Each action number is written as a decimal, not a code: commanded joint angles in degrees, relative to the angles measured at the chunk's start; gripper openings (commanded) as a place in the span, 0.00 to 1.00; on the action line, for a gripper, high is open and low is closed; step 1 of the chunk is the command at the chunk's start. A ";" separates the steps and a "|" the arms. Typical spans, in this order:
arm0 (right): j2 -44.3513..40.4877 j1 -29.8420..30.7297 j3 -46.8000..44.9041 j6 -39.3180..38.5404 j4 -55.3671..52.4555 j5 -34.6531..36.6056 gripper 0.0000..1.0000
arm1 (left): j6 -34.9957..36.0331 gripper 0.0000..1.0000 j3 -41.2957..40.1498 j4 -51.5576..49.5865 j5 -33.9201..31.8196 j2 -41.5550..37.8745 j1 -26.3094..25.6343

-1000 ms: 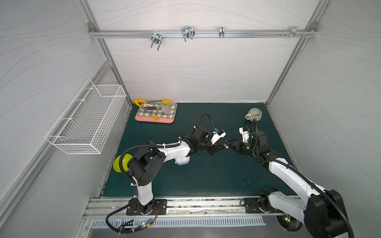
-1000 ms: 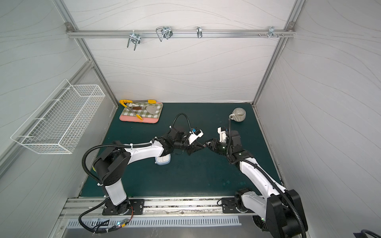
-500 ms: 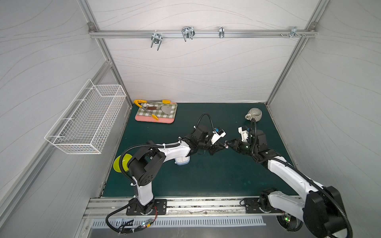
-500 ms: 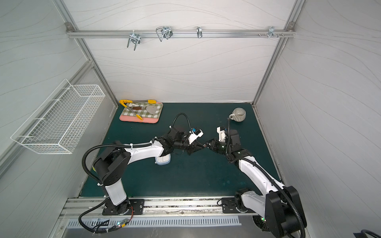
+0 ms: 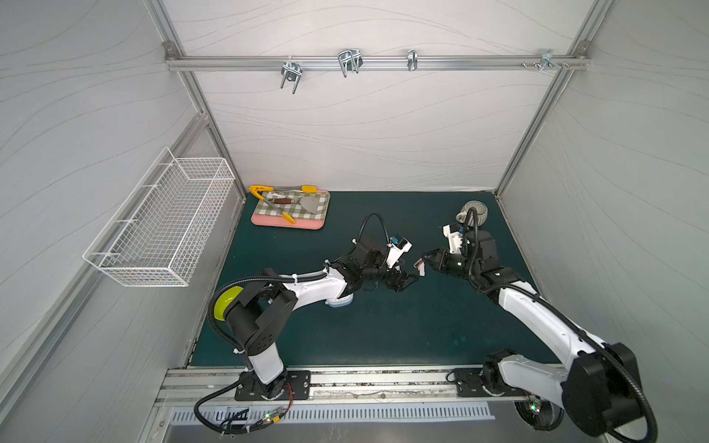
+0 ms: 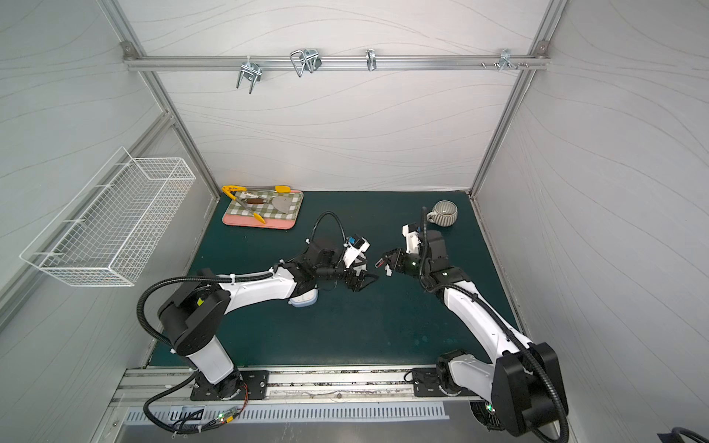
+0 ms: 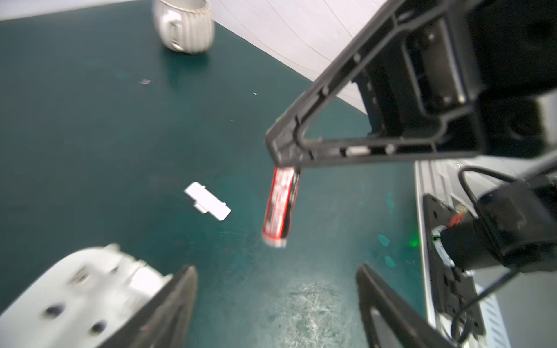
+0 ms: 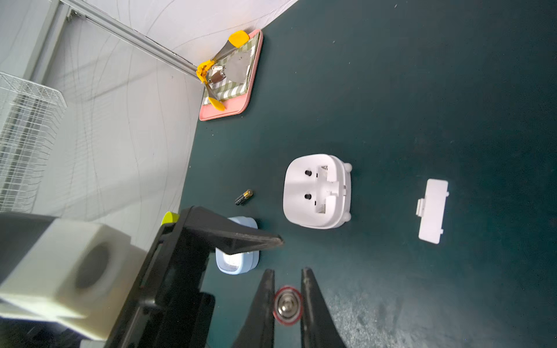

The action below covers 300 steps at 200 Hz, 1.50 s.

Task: Insert the battery into the alarm
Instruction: Pick up the battery at the center of the board, then install the battery in the alarm.

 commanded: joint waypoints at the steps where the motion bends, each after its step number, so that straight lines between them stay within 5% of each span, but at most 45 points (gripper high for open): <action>1: 3.07 1.41 4.72 -8.30 -5.51 4.05 0.10 | -11.76 0.91 -2.05 4.33 -11.99 -4.94 2.59; 20: 6.71 3.04 8.54 -11.95 -6.93 7.14 0.10 | -22.20 0.94 -0.63 -5.47 -17.99 -6.04 6.69; 40: 10.67 3.90 11.92 -12.84 -7.16 7.98 0.10 | -24.95 0.93 4.82 -16.80 -21.55 -4.27 9.57; 82: 16.36 3.91 15.38 -12.72 -5.16 5.47 0.09 | -25.86 0.81 14.90 -28.65 -17.08 4.94 12.02; 121: 26.66 4.54 24.12 -19.51 -10.72 0.18 0.10 | -24.95 0.70 18.37 -30.79 -12.73 10.95 12.37; 194: 40.19 9.71 35.67 -27.52 -16.70 5.98 0.11 | -24.17 0.65 17.15 -29.76 -8.52 13.09 12.37; 300: 41.92 10.86 34.91 -29.42 -17.26 11.25 0.10 | -22.66 0.65 18.11 -31.15 -7.60 15.09 12.37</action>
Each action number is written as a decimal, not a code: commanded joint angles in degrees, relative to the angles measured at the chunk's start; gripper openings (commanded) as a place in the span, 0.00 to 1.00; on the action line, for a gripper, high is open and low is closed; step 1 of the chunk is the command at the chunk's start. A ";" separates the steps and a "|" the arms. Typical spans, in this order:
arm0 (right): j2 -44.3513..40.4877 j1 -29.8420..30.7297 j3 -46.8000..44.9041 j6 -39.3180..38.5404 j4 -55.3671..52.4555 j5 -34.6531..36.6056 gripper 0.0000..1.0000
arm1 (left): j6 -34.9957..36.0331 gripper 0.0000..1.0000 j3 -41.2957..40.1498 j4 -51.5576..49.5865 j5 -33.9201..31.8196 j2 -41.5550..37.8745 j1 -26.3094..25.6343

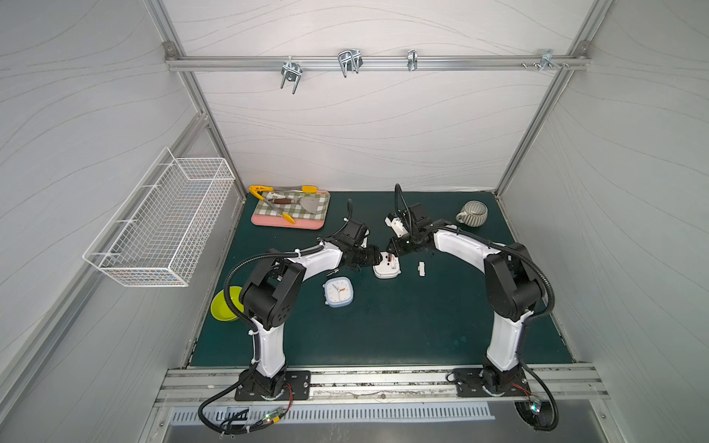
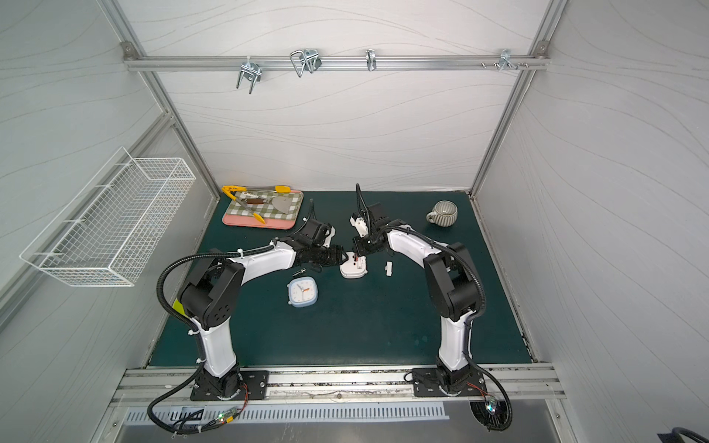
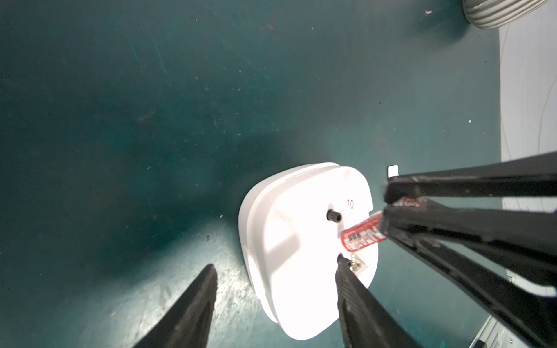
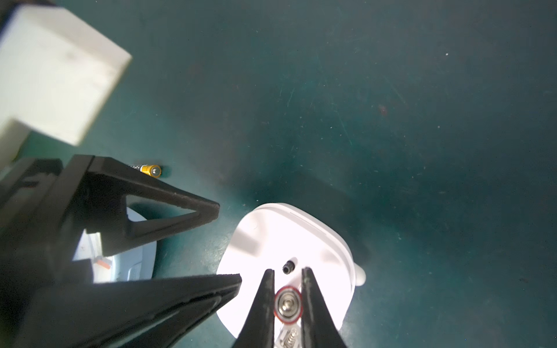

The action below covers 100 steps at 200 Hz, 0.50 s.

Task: Insert the battery into the alarm
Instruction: Install the battery in the alarm.

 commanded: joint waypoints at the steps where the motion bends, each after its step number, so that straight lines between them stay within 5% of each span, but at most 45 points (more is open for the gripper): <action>1: -1.36 0.28 -1.15 -1.42 -1.21 2.77 0.10 | 0.62 0.65 2.18 -0.63 0.86 1.61 0.13; 100: 0.21 0.25 -2.14 -2.56 -2.72 2.97 0.10 | 1.15 0.64 3.12 -1.73 1.34 2.76 0.13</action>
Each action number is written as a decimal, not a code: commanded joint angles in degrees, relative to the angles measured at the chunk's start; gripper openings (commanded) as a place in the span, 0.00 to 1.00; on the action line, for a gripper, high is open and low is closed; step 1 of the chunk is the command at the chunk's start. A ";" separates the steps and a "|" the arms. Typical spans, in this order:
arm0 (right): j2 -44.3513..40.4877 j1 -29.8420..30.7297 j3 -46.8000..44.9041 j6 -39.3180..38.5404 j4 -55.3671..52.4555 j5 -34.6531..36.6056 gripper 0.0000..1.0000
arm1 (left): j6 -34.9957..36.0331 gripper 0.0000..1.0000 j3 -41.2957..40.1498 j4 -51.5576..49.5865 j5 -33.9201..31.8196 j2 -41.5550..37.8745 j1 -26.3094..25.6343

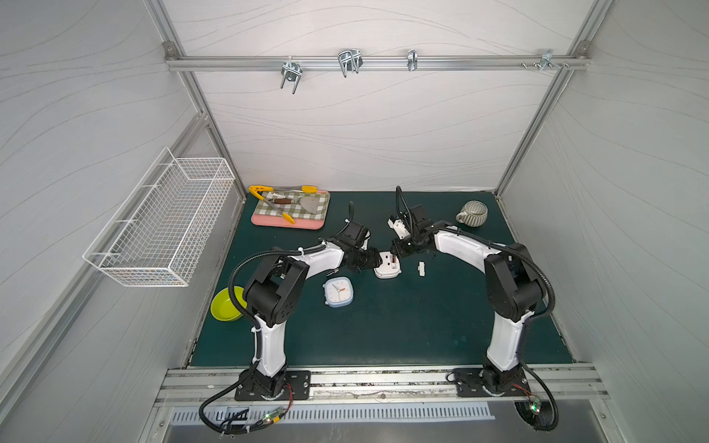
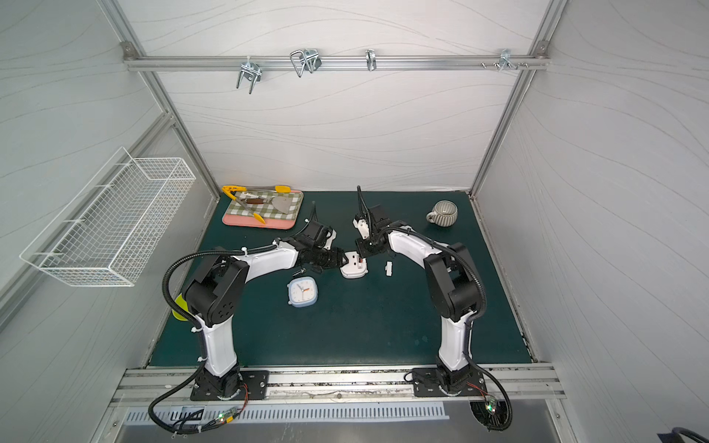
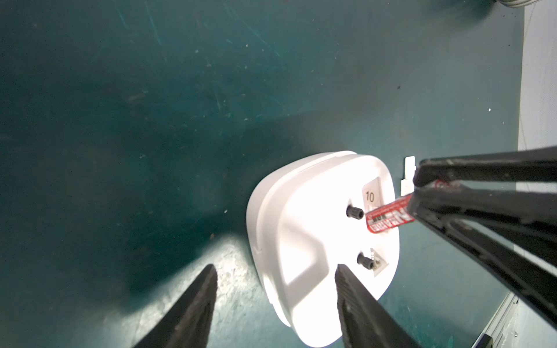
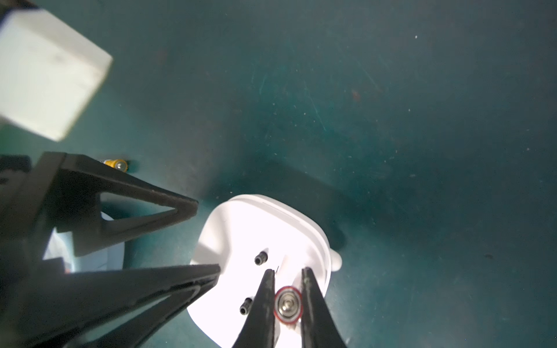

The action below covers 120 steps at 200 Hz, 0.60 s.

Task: Insert the battery into the alarm
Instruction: Install the battery in the alarm.

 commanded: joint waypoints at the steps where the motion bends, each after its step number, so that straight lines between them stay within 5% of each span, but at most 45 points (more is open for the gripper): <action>1: 0.62 0.24 -0.74 -1.84 -2.13 -0.06 0.10 | 0.69 0.64 2.47 -0.33 0.62 1.26 0.20; 120: 1.45 1.22 -0.32 -0.37 -7.88 -3.77 0.15 | 1.04 0.54 1.77 -0.68 2.38 2.73 0.06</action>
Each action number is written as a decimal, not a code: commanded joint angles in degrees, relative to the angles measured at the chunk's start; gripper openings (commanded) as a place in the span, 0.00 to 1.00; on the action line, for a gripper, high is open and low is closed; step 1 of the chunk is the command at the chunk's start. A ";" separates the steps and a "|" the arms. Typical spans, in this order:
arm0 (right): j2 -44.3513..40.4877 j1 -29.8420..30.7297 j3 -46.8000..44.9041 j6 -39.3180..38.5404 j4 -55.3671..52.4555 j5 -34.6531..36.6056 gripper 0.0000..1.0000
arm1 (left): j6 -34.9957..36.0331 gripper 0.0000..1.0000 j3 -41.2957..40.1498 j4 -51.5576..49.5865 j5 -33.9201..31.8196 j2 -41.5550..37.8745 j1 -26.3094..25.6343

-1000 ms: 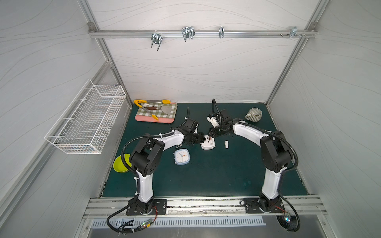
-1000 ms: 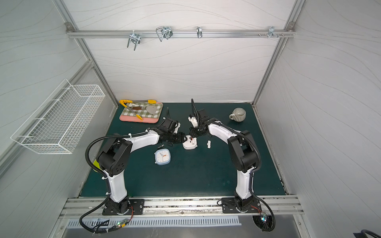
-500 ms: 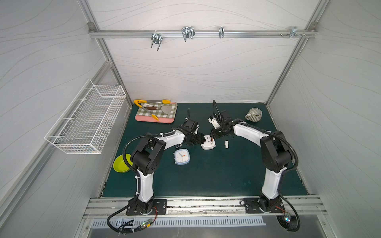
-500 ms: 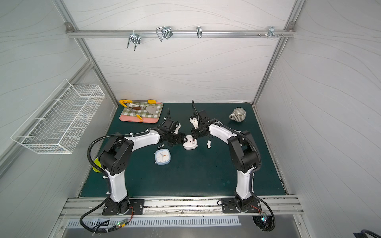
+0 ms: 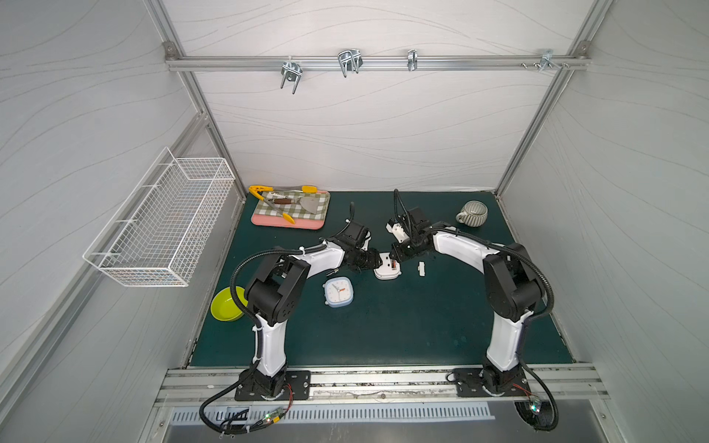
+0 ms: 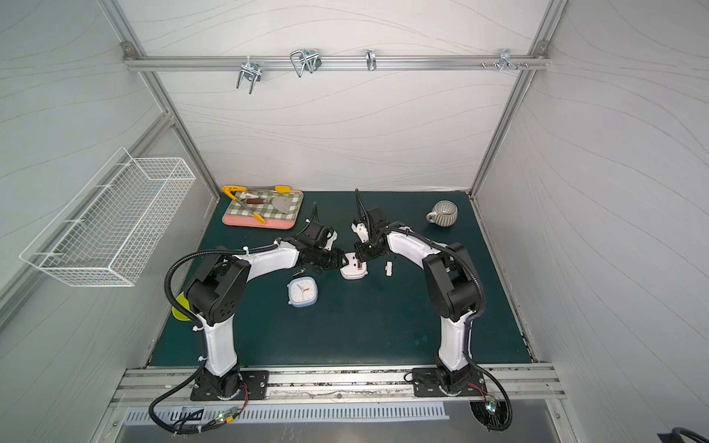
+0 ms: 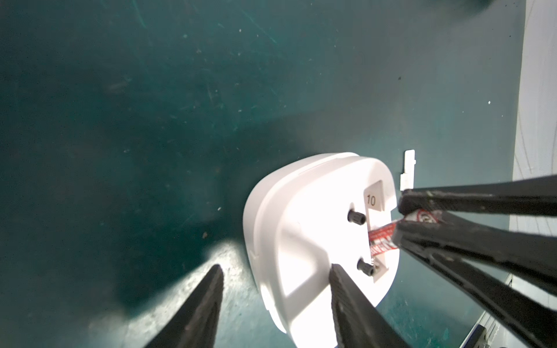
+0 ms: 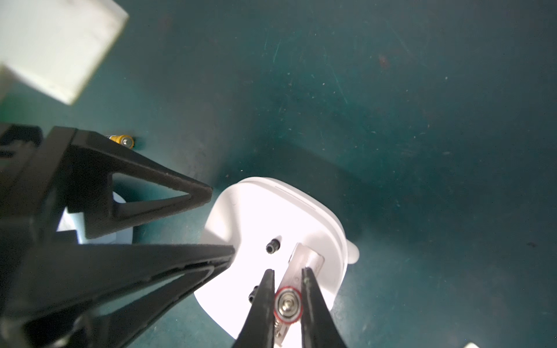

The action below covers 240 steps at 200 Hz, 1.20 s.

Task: Insert the battery into the alarm
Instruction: Install the battery in the alarm.

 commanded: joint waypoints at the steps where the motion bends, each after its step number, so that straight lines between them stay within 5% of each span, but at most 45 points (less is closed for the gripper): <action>1: 1.18 0.54 -0.19 -0.05 -5.03 -1.54 0.16 | 0.64 0.54 1.35 -0.15 0.64 1.93 0.06; 98: 3.08 -0.68 6.36 1.68 -6.74 0.59 0.47 | 1.25 0.53 1.97 -0.93 0.66 3.02 0.19; 157: 4.85 -0.66 7.36 1.73 -7.50 0.90 0.23 | 1.59 0.51 2.56 -1.87 0.53 3.82 0.08; 240: 4.24 -0.70 9.05 1.10 -7.95 2.40 0.25 | 3.54 0.46 3.77 -4.55 -0.84 4.60 0.09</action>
